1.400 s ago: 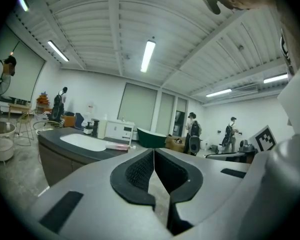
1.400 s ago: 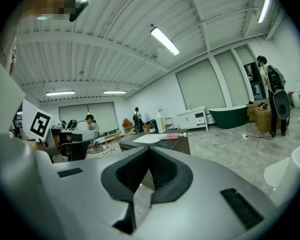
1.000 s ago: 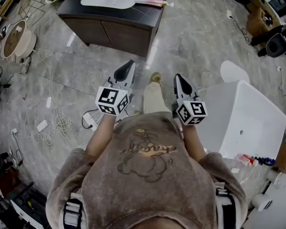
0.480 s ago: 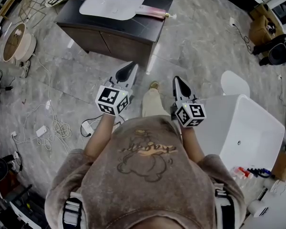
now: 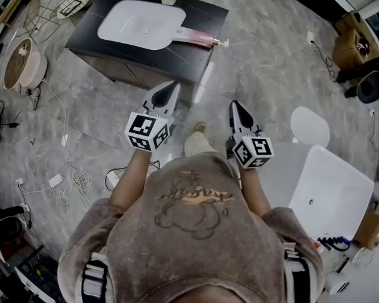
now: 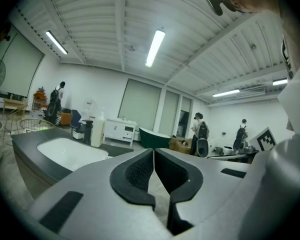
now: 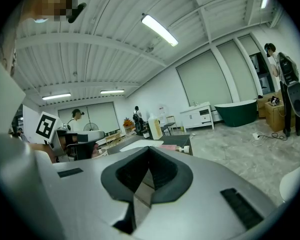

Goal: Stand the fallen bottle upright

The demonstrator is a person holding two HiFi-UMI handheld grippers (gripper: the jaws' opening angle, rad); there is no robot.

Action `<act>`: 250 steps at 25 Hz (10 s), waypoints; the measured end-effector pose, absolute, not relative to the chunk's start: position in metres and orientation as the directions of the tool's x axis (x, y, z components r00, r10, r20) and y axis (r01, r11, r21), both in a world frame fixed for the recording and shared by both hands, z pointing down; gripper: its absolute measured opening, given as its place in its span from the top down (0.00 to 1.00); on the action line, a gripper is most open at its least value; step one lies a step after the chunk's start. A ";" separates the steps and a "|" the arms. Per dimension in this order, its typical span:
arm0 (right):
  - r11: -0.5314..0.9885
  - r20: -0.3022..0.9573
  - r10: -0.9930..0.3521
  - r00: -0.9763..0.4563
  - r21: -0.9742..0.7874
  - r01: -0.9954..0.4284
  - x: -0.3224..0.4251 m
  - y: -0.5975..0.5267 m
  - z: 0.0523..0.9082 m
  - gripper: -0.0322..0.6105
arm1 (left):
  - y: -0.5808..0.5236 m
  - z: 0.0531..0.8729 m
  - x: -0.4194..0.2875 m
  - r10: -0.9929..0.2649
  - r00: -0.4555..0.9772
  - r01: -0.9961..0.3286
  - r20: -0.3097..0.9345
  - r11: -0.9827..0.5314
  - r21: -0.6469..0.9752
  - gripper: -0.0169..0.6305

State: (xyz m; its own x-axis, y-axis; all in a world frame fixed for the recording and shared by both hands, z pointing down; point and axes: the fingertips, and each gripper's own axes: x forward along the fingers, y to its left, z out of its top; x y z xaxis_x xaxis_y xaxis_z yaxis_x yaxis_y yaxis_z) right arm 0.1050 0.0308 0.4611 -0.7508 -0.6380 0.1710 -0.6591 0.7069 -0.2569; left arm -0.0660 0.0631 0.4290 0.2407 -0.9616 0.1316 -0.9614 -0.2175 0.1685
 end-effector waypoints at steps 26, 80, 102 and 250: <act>0.758 0.168 -0.569 -0.805 -0.272 -0.593 0.060 -0.162 0.449 0.95 | -0.106 0.402 -0.097 -0.961 0.246 -0.963 0.124 -0.228 0.143 0.95; 0.570 0.181 -0.758 -0.627 -0.284 -0.771 0.063 -0.228 0.455 0.95 | -0.251 0.499 -0.079 -0.564 0.656 -0.664 0.501 -0.747 0.029 0.34; 0.449 0.229 -0.822 -0.522 -0.306 -0.840 0.105 -0.240 0.470 0.95 | -0.272 0.628 -0.054 -0.155 0.516 -0.303 0.842 -0.953 0.010 0.32; 0.636 0.245 -0.701 -0.670 -0.212 -0.742 0.048 -0.219 0.461 0.95 | -0.246 0.489 -0.134 -0.803 0.528 -0.817 0.276 -0.569 -0.092 0.53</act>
State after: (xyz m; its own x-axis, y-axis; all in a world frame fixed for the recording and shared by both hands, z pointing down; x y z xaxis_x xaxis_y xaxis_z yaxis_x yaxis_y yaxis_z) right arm 0.0482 -0.2190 0.4612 -0.6700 -0.7007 0.2453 -0.7424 0.6356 -0.2118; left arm -0.1340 -0.2462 0.4893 0.5282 -0.8031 0.2759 -0.8172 -0.5690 -0.0919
